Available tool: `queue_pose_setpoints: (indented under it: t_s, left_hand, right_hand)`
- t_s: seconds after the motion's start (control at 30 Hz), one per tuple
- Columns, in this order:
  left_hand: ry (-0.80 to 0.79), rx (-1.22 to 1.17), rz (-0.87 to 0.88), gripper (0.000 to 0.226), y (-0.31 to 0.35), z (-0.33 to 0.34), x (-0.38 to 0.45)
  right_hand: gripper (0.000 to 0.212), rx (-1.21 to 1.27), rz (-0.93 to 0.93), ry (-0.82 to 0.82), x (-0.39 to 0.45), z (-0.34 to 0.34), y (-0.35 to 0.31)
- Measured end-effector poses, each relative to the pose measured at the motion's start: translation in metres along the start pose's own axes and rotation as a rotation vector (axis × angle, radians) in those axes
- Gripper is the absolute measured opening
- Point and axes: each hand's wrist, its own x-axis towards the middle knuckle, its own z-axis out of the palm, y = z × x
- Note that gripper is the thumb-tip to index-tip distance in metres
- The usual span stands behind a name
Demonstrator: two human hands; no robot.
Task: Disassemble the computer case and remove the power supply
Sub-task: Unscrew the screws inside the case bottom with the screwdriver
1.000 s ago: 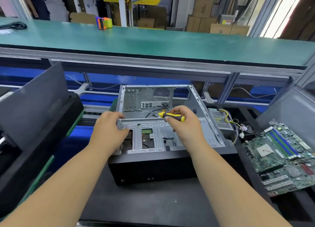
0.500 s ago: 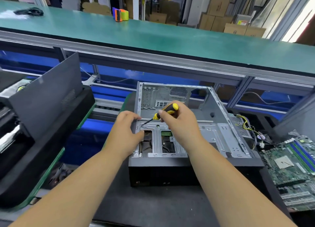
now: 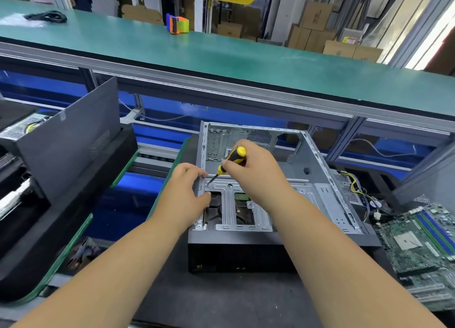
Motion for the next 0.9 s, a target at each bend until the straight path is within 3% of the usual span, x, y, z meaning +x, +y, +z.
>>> queue_pose_setpoints:
  t_s: [0.23,0.43,0.53,0.67,0.9]
  left_hand:
    - [0.004,0.049,-0.016,0.030,0.006,-0.002,0.013]
    - [0.043,0.072,-0.037,0.011,0.012,0.004,0.019]
    - [0.069,0.090,-0.045,0.009,0.011,0.006,0.018]
    - [0.091,0.130,-0.022,0.010,0.011,0.007,0.017]
    - [0.079,0.130,-0.046,0.016,0.015,0.005,0.015]
  right_hand:
    - [0.018,-0.070,-0.047,-0.171,0.037,0.000,-0.026]
    - [0.026,-0.024,-0.119,-0.022,0.037,0.016,-0.017]
    - [0.021,-0.047,-0.124,-0.014,0.037,0.015,-0.012]
    - [0.015,0.007,-0.154,-0.152,0.040,0.010,-0.017]
    - [0.030,0.194,-0.099,-0.330,0.043,-0.002,-0.020]
